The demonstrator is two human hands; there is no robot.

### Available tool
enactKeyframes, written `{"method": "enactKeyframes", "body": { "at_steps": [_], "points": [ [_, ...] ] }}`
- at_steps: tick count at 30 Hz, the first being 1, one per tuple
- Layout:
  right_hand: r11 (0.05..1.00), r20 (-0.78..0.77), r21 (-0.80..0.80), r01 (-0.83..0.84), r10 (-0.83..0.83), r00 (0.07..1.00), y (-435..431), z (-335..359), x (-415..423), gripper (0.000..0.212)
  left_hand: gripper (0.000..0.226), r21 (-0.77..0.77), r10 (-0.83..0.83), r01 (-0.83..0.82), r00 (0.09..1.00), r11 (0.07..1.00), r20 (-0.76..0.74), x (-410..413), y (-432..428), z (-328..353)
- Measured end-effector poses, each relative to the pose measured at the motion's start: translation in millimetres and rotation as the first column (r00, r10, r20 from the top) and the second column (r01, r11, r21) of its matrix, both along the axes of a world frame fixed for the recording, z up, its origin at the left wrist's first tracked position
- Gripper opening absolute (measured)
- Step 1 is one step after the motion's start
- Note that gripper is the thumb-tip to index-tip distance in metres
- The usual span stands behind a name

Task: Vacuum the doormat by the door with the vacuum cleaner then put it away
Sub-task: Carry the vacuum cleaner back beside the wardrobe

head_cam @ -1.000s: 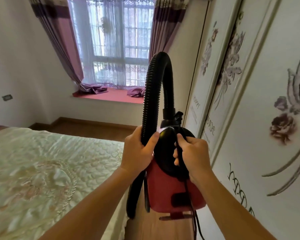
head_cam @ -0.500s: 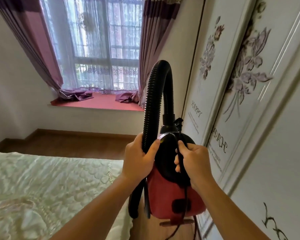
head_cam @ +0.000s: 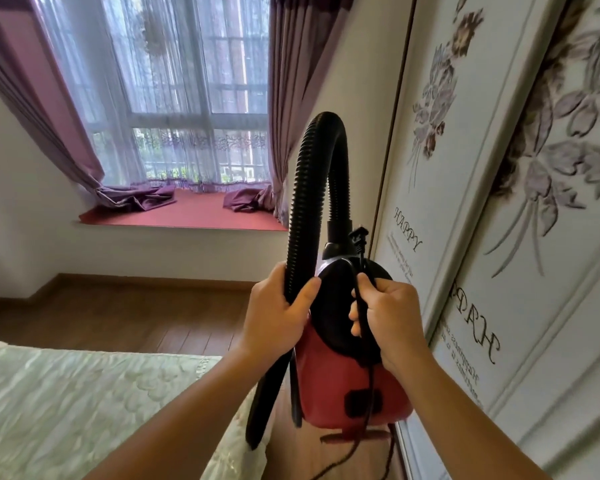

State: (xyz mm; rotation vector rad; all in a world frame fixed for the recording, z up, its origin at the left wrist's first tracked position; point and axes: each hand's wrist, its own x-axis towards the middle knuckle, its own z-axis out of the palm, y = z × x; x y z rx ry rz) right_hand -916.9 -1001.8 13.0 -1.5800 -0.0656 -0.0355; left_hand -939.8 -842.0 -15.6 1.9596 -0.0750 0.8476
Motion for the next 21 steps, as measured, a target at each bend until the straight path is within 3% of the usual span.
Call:
{"method": "enactKeyframes", "body": {
  "at_steps": [11,21],
  "points": [
    [0.998,0.008,-0.035,-0.058,0.059,0.998,11.6,24.7,178.0,0.042,0.026,-0.049,0.016,-0.017,1.0,0.999,-0.027,167.7,6.3,22.6],
    [0.999,-0.024,-0.033,0.0,-0.001,1.0,48.8,5.6,323.0,0.04,0.016,-0.137,-0.117,0.107,0.991,0.985,-0.062,327.5,49.4,-4.8]
  ]
}}
